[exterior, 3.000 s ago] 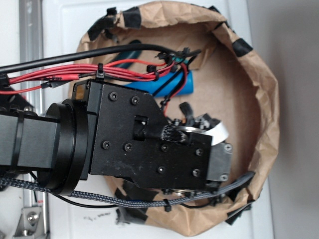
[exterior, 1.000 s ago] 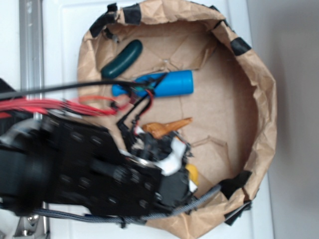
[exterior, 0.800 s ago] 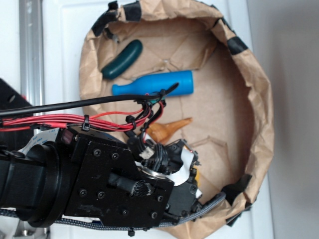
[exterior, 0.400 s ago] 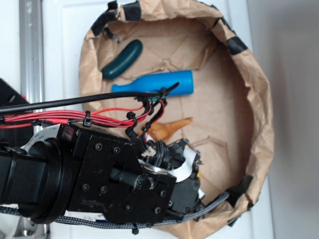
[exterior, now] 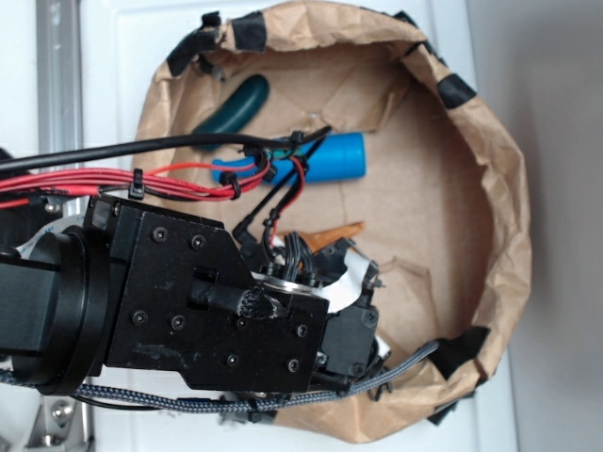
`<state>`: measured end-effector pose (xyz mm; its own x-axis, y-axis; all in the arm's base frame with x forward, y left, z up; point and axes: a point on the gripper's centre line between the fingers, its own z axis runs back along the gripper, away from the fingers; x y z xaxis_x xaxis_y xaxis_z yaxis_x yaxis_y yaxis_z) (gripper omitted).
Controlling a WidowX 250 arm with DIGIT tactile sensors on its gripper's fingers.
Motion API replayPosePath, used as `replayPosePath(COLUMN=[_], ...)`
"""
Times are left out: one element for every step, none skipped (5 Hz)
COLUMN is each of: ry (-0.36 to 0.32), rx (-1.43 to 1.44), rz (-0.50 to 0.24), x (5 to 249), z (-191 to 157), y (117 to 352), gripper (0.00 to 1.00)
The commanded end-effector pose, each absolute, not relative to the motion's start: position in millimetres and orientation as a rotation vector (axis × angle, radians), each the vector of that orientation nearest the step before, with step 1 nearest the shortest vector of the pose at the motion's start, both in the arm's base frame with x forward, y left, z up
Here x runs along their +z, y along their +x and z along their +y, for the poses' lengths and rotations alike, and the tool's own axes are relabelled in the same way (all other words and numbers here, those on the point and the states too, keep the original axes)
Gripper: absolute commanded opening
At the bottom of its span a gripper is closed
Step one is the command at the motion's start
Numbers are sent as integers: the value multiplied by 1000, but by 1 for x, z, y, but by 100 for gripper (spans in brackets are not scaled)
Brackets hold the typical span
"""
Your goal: Grab the yellow duck.
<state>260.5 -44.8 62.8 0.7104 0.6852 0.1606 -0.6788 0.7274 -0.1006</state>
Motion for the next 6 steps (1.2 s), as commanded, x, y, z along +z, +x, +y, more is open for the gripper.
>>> replayPosePath(ry=[-71, -72, -80, -67, -62, -83], rx=[744, 741, 741, 766, 769, 733], rz=[-224, -218, -216, -213, -176, -174], x=[69, 65, 64, 52, 32, 24], z=[-49, -51, -53, -57, -62, -69], y=[271, 274, 279, 287, 290, 287], gripper=[100, 100, 100, 100, 100, 100])
